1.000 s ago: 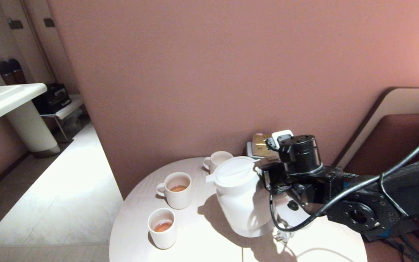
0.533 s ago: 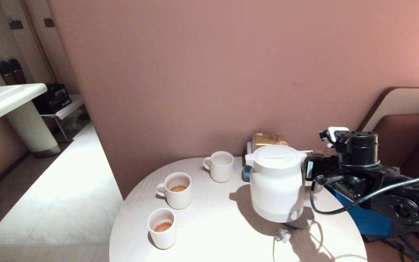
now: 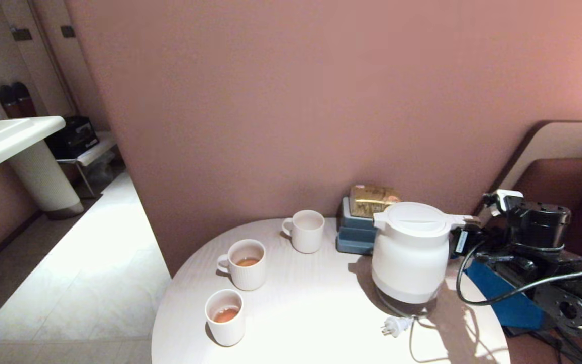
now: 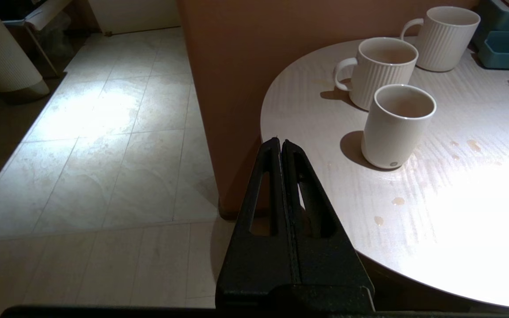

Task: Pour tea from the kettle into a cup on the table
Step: Put down the kettle on the table

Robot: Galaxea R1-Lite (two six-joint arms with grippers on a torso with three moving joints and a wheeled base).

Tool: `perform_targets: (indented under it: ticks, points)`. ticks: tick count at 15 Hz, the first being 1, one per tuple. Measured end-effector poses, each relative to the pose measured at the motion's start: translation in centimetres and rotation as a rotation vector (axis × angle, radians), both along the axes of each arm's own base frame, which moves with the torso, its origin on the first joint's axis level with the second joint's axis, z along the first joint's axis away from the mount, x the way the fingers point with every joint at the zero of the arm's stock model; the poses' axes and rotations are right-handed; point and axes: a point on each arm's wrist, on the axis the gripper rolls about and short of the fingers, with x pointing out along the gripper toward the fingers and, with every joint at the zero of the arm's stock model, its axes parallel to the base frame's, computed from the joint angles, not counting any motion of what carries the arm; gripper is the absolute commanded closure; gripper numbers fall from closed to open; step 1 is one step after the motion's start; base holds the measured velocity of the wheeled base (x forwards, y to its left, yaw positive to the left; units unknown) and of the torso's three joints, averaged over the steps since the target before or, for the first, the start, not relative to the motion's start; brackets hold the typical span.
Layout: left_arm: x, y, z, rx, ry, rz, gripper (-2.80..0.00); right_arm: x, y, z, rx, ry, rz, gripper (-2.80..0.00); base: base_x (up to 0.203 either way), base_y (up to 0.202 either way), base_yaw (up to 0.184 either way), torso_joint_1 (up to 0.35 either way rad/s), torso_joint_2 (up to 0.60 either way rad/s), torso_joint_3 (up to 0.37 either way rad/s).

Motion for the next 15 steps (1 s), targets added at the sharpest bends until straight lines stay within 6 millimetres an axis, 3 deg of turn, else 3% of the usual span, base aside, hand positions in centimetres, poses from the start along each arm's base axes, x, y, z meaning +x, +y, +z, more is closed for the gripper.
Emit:
perform_targets:
  ticks: [8, 15]
  points:
    - [0.0, 0.0, 0.0, 0.000, 0.000, 0.000, 0.00, 1.6, -2.4, -4.9, -0.025, 0.020, -0.049, 0.00, 0.000, 0.000, 0.000, 0.000, 0.00, 0.000]
    - [0.0, 0.0, 0.0, 0.000, 0.000, 0.000, 0.00, 0.6, -2.6, -6.7, -0.033, 0.059, -0.044, 0.00, 0.000, 0.000, 0.000, 0.000, 0.00, 0.000]
